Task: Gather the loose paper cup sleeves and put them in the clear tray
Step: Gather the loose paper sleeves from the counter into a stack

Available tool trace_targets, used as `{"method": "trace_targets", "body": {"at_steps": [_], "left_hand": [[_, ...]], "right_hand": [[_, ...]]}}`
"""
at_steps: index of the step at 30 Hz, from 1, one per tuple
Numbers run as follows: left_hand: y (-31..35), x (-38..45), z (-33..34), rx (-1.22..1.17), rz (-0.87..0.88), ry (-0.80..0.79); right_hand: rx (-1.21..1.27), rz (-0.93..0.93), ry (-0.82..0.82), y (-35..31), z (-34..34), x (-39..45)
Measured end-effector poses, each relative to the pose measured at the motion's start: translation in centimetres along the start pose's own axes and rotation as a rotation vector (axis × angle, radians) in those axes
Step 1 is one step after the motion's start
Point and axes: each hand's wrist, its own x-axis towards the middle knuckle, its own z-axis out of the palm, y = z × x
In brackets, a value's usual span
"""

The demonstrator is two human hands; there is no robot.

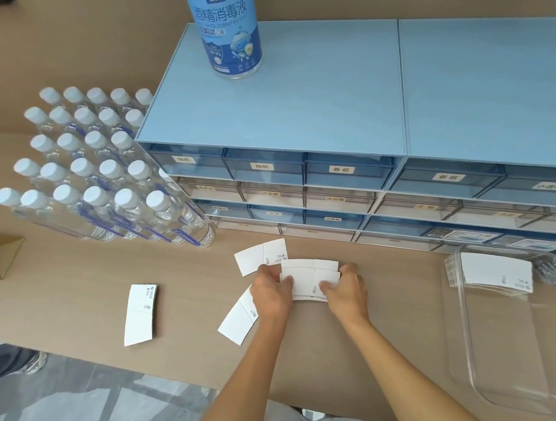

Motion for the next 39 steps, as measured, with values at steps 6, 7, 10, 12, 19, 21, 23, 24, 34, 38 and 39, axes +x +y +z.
{"method": "trace_targets", "body": {"at_steps": [6, 7, 10, 12, 19, 21, 23, 24, 34, 38, 39], "left_hand": [[-2.0, 0.7, -3.0, -0.148, -0.080, 0.052], [-2.2, 1.0, -3.6, -0.165, -0.098, 0.065], [-2.5, 1.9, -5.3, -0.220, -0.139, 0.092], [-2.6, 2.8, -6.2, -0.244, -0.168, 0.111], [-0.6, 5.8, -7.3, -0.153, -0.270, 0.112], [-0.1, 6.2, -7.3, -0.119, -0.298, 0.094], [0.1, 6.4, -7.2, -0.088, -0.330, 0.085], [0.2, 6.4, -7.1, -0.083, -0.341, 0.079], [-0.5, 6.3, -7.1, -0.183, -0.291, 0.021], [-1.7, 5.0, -8.3, -0.297, -0.273, 0.019], [-2.1, 4.5, -8.8, -0.321, -0.274, 0.039]], "right_hand": [[-0.001, -0.079, -0.064, -2.2, 1.6, -0.3], [0.000, -0.105, -0.073, -3.0, 2.0, -0.2], [0.006, -0.158, -0.110, -5.4, 3.2, 0.3], [-0.021, -0.169, -0.135, -6.9, 4.1, 0.7], [-0.041, -0.097, -0.193, -9.3, 6.3, 2.4], [-0.057, -0.073, -0.186, -9.5, 6.5, 2.6], [-0.064, -0.072, -0.175, -9.4, 6.7, 2.7], [-0.061, -0.076, -0.166, -9.3, 6.8, 2.7], [0.056, -0.015, -0.205, -9.2, 6.7, 2.5], [0.126, -0.057, -0.274, -9.2, 6.6, 1.3], [0.147, -0.076, -0.290, -9.1, 6.5, 0.8]]}}
